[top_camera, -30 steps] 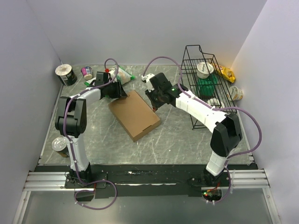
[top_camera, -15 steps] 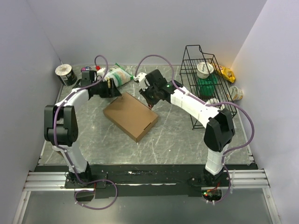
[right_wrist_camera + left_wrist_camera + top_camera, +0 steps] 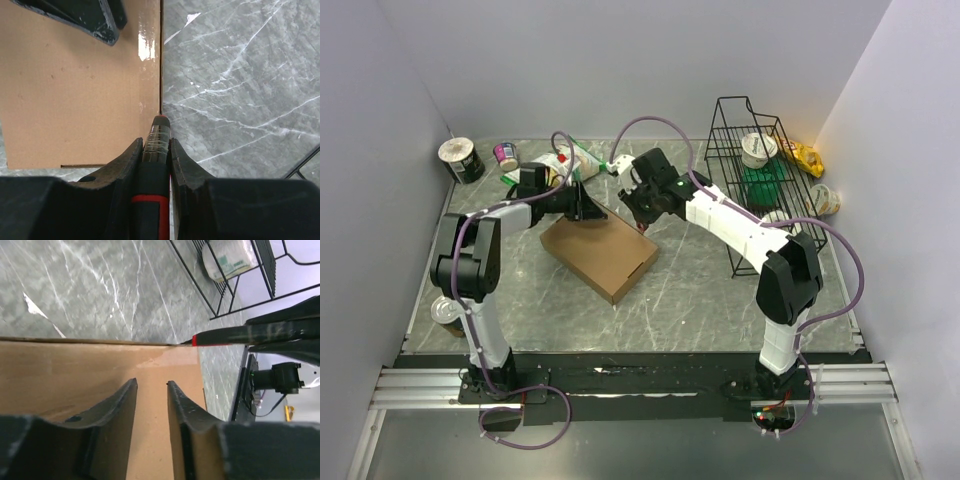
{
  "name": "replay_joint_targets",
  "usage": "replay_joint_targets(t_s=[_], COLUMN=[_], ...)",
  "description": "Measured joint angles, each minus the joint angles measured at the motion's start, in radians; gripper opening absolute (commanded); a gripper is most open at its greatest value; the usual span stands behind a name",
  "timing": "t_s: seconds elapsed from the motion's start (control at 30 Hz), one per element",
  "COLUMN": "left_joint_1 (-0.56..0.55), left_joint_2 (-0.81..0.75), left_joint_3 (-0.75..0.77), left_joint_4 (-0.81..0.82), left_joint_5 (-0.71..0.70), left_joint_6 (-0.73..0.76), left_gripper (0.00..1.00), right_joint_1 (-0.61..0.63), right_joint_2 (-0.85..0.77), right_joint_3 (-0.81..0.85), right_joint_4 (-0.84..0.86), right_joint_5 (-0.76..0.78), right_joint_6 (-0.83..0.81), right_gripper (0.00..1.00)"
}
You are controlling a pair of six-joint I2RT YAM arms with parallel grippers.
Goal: Unpack the express box
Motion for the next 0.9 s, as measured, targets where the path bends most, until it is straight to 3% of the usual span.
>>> replay_joint_targets(t_s=[0.47,0.9], left_joint_1=[-0.002,-0.008], left_joint_2=[0.088,0.089], left_joint_3=[0.015,0.029], left_joint_4=[-0.018,-0.055], left_joint_5=[-0.036,-0.085], left_joint_6=[-0.008,0.002], left_gripper=[0.2,0.14], right_joint_1=[-0.006,-0.006], right_joint_2=[-0.016,-0.093], right_joint_3=[-0.032,-0.126], right_joint_4=[0.021,0.046], right_joint_5=[0.002,0.016], right_joint_6=[0.028,0.074], right_gripper=[0.0,0.0])
